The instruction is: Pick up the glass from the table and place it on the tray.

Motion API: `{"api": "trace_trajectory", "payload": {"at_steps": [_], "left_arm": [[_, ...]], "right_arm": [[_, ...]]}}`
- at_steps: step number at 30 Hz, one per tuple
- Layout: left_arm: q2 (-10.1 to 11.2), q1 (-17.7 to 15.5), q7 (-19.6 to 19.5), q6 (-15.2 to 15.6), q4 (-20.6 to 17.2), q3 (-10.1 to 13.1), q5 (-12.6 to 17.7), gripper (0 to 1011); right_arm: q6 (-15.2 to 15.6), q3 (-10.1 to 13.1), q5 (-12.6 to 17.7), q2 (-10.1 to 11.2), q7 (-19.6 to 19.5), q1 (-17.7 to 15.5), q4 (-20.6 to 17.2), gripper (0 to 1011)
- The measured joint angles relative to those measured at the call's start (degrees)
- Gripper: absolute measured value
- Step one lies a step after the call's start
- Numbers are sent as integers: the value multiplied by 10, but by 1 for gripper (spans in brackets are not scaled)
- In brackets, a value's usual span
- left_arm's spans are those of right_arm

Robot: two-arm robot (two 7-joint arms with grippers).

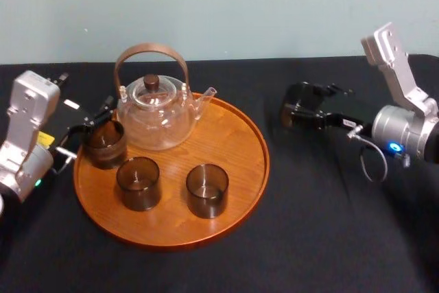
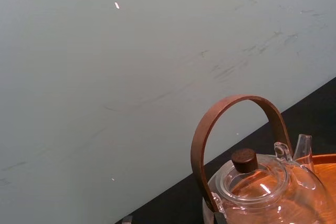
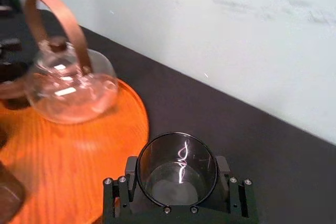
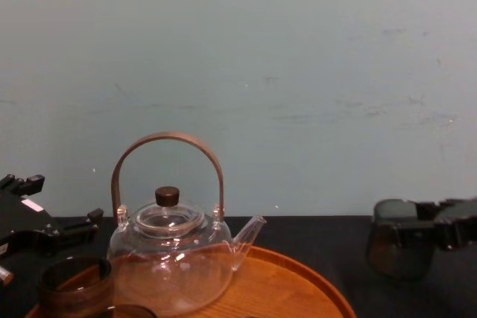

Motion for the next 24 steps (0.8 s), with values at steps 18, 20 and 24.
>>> {"api": "trace_trajectory", "payload": {"at_steps": [18, 20, 24], "left_arm": [[0, 0, 0, 0, 0, 0, 0, 1001], [0, 0, 0, 0, 0, 0, 0, 1001], [0, 0, 0, 0, 0, 0, 0, 1001]], "right_arm": [[-22, -64, 0, -27, 35, 47, 14, 902], [-24, -73, -2, -32, 37, 52, 19, 902], [-30, -86, -5, -39, 43, 57, 27, 902]]}}
